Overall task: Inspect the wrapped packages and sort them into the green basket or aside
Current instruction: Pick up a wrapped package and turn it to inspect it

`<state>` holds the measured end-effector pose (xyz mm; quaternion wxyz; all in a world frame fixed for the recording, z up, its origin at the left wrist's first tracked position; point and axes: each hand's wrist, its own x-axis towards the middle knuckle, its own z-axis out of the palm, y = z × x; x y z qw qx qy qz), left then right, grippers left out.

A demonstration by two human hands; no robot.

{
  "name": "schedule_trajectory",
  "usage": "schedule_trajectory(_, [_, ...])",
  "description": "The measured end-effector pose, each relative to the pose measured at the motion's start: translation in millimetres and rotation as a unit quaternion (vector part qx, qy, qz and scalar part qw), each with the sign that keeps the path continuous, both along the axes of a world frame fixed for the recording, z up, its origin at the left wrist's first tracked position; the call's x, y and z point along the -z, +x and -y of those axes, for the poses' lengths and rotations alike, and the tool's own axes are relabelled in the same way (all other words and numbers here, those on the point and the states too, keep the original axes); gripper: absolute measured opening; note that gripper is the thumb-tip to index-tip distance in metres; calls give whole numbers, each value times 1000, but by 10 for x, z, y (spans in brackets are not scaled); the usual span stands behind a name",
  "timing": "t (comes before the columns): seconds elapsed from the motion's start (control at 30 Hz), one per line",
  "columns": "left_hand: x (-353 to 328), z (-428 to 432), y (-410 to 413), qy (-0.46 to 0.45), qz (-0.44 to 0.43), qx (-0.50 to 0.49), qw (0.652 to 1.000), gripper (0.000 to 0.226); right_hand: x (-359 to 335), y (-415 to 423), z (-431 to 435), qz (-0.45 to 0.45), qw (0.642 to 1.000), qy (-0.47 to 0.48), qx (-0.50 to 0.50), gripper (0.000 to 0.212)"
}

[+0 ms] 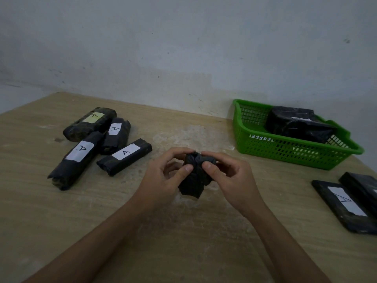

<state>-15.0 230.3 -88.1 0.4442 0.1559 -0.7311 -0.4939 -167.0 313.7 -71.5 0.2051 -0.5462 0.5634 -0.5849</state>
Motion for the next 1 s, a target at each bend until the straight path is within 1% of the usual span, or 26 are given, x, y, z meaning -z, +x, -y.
schedule_trajectory(0.13, [6,-31,-6,12,13,8,1000,25,48,1,32,3,1000,-1,14,7])
schedule_trajectory(0.23, [-2,-23,1,2,25,-10,1000,20,61,34,31,-7,1000,-5,17,8])
schedule_trajectory(0.3, [-6,-22,-8,2,28,-27,999,21,45,73,14,-22,999,-9,22,12])
schedule_trajectory(0.4, [-4,-25,-26,26,8,-30,999,21,35,96,-10,-42,999,-8,7,24])
schedule_trajectory(0.43, [2,-19,-25,37,1,-28,999,20,33,96,-13,-55,998,-7,-2,25])
schedule_trajectory(0.5, [15,-15,-19,41,-5,-21,999,16,32,87,-4,-70,998,-7,-6,20])
schedule_trajectory(0.57, [26,-18,-20,31,2,-16,999,15,32,71,10,-66,998,-10,6,13])
schedule_trajectory(0.63, [20,-32,-25,20,4,-11,1000,19,23,63,13,-78,996,-36,18,13])
schedule_trajectory(0.7, [0,-43,-26,32,-8,2,999,19,12,55,2,-102,992,-72,25,15])
schedule_trajectory(0.77, [2,-10,-21,76,-18,-1,997,24,-6,52,-18,-115,988,-105,20,16])
schedule_trajectory(0.83, [19,43,-27,159,3,-21,987,36,-27,50,-34,-128,982,-137,4,15])
schedule_trajectory(0.87, [9,53,-35,217,26,-23,976,44,-37,54,-36,-141,978,-151,-2,16])
schedule_trajectory(0.93, [-10,51,-45,335,76,21,939,59,-35,69,-29,-174,971,-164,-14,21])
schedule_trajectory(0.97, [-23,36,-45,375,91,53,921,60,-22,77,-23,-187,968,-163,-27,20])
schedule_trajectory(1.0, [-45,15,-41,396,96,78,910,56,-6,86,-19,-199,967,-156,-45,18])
